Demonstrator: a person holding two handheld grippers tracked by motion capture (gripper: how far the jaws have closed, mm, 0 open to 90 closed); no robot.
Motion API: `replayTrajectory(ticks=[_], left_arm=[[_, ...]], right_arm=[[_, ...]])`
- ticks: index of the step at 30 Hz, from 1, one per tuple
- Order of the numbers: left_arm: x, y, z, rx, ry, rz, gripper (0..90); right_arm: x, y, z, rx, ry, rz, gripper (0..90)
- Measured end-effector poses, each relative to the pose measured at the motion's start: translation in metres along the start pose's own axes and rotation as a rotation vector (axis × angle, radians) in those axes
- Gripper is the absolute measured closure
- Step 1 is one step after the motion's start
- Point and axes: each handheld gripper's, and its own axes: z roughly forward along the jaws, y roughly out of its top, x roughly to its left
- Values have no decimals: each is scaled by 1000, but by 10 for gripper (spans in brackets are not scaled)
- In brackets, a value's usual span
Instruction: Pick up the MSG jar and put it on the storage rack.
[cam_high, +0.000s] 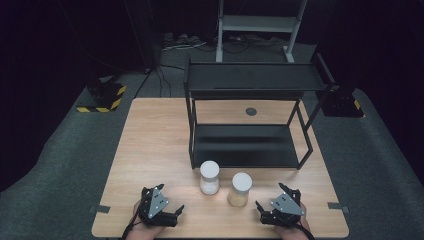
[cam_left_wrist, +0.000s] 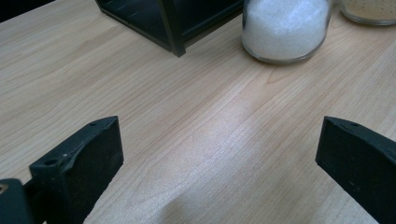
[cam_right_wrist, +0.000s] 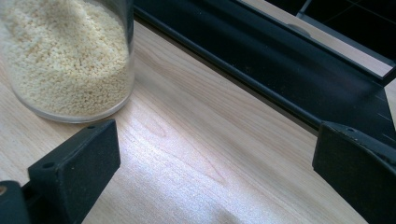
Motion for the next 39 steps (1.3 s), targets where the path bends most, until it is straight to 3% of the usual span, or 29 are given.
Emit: replayTrajectory(ticks=[6, 12, 21, 29, 39], left_arm=[[4, -2, -3, -22, -15, -20, 11], [6, 1, -14, -85, -24, -44, 11], [2, 14, -24, -158, -51, -35, 8], [2, 31, -19, -204, -91, -29, 7], [3, 46, -4, -221, -120, -36, 6]], right_arm=[[0, 0, 0, -2, 0, 6, 0], [-1, -1, 0, -4, 0, 4, 0], [-2, -1, 0, -7, 3, 9, 0], [0, 0, 0, -1, 3, -4, 0], [0, 0, 0, 0, 4, -5, 0]])
